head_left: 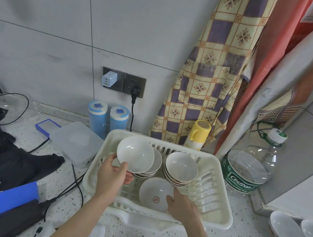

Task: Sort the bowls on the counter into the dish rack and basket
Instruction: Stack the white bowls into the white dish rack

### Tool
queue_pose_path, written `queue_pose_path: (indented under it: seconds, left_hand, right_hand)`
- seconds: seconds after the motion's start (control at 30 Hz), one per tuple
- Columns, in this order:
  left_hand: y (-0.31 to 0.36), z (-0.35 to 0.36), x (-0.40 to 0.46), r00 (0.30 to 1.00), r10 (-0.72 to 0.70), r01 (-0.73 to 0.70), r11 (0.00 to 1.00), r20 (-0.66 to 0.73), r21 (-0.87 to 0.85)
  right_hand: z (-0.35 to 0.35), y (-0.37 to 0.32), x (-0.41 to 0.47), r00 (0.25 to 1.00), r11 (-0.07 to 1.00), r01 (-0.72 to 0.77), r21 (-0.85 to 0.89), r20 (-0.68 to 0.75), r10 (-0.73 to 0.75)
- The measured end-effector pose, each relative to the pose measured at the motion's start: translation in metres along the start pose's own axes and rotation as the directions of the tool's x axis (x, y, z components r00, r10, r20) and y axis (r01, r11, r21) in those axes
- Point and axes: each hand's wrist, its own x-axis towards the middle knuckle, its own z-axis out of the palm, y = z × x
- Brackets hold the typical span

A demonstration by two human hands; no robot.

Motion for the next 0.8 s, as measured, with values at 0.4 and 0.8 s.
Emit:
queue_pose_path:
  seconds: [0.4, 0.8]
  left_hand:
    - [0.000, 0.001, 0.001, 0.998, -0.047, 0.048, 0.999, 0.034, -0.009]
    - [0.003, -0.006, -0.005, 0.985, -0.033, 0.016, 0.995, 0.168, 0.098]
  right_hand:
    - [0.005, 0.002, 0.001, 0.993, 0.998, -0.063, -0.021, -0.104, 0.061]
    - [0.001, -0.004, -0.011, 0.937, 0.975, -0.033, 0.220, -0.332, 0.106]
